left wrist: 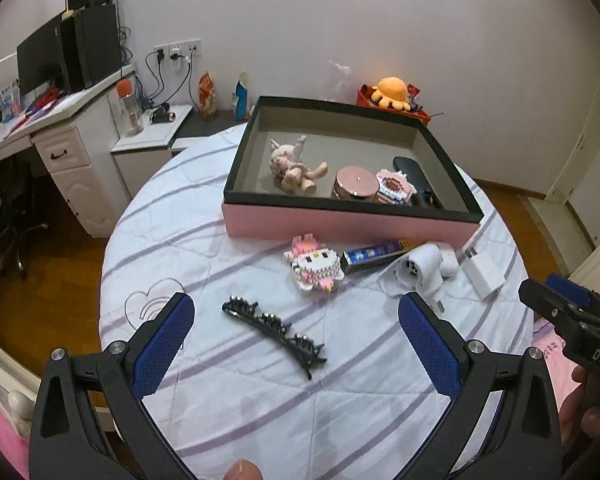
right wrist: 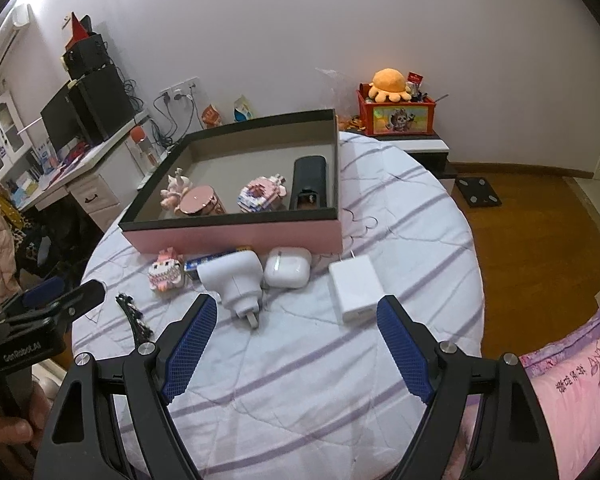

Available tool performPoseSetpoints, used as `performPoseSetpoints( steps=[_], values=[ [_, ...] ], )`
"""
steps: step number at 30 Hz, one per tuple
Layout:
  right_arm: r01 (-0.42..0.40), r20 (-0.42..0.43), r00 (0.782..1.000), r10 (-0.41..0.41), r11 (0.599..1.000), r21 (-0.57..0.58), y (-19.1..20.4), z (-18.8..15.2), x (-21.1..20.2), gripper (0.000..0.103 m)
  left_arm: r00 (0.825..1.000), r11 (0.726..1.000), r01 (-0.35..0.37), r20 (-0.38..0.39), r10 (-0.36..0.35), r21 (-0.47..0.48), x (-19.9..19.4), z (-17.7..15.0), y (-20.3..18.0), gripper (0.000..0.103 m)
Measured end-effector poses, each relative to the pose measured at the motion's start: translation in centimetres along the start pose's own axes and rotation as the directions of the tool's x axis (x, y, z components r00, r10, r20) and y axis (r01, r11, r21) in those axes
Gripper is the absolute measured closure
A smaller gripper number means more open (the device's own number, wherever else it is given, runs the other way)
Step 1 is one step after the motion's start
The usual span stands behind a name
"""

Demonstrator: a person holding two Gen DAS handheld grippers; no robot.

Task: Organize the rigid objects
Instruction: 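Reach the right tool to the white square charger and close on it, then carry the white charger into the box and open the right tool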

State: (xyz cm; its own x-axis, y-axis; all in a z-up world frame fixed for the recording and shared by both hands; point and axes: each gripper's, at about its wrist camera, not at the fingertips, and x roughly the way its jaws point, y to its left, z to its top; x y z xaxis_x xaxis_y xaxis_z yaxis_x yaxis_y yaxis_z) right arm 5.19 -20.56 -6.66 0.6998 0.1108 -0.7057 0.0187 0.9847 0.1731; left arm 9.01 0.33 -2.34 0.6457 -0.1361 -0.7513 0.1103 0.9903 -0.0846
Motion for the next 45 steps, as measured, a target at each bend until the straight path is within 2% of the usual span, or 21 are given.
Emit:
performPoseSetpoints(
  steps=[9, 14, 23, 26, 27, 29, 37, 45],
  values=[
    [0.059, -0.050, 0.997, -0.059, 0.998, 0.001, -1.3, -0.4, 2.4, 0.019, 1.000, 1.000, -0.006, 0.000, 0.006, 0.004, 0.5, 0.4, -0.3, 0.000],
    [0.098, -0.097, 0.990, -0.100, 0.995, -0.020, -2.3, -0.2, 5.5, 0.019, 1.000, 1.000, -0.016, -0.022, 0.016, 0.004, 1.9, 0.6, -0.4, 0.000],
    [0.124, -0.155, 0.979, -0.129, 0.991, -0.045, -3.6, 0.7, 10.0, 0.020, 0.998, 1.000, -0.023, -0.066, 0.024, 0.017, 5.3, 1.8, -1.0, 0.000],
    [0.144, -0.153, 0.976, -0.152, 0.987, -0.067, -3.8, 0.8, 10.6, 0.035, 0.997, 0.999, -0.022, -0.077, 0.024, 0.025, 6.3, 2.2, -1.2, 0.000],
    [0.145, -0.150, 0.976, -0.155, 0.987, -0.073, -3.7, 0.9, 10.6, 0.046, 0.997, 0.999, -0.022, -0.080, 0.024, 0.027, 6.5, 2.2, -1.2, 0.000],
    [0.142, -0.148, 0.977, -0.153, 0.986, -0.083, -3.6, 1.0, 10.5, 0.062, 0.996, 0.999, -0.020, -0.086, 0.022, 0.029, 6.9, 2.4, -1.3, 0.000],
    [0.120, -0.142, 0.981, -0.132, 0.988, -0.092, -2.9, 1.1, 9.1, 0.062, 0.996, 0.999, -0.008, -0.085, 0.010, 0.032, 7.2, 2.8, -1.0, 0.000],
    [0.065, -0.036, 0.997, -0.070, 0.990, -0.122, 0.0, 4.6, 5.3, 0.062, 1.000, 1.000, -0.004, -0.027, 0.005, 0.009, 7.0, 5.3, 0.3, 0.000]
  ],
)
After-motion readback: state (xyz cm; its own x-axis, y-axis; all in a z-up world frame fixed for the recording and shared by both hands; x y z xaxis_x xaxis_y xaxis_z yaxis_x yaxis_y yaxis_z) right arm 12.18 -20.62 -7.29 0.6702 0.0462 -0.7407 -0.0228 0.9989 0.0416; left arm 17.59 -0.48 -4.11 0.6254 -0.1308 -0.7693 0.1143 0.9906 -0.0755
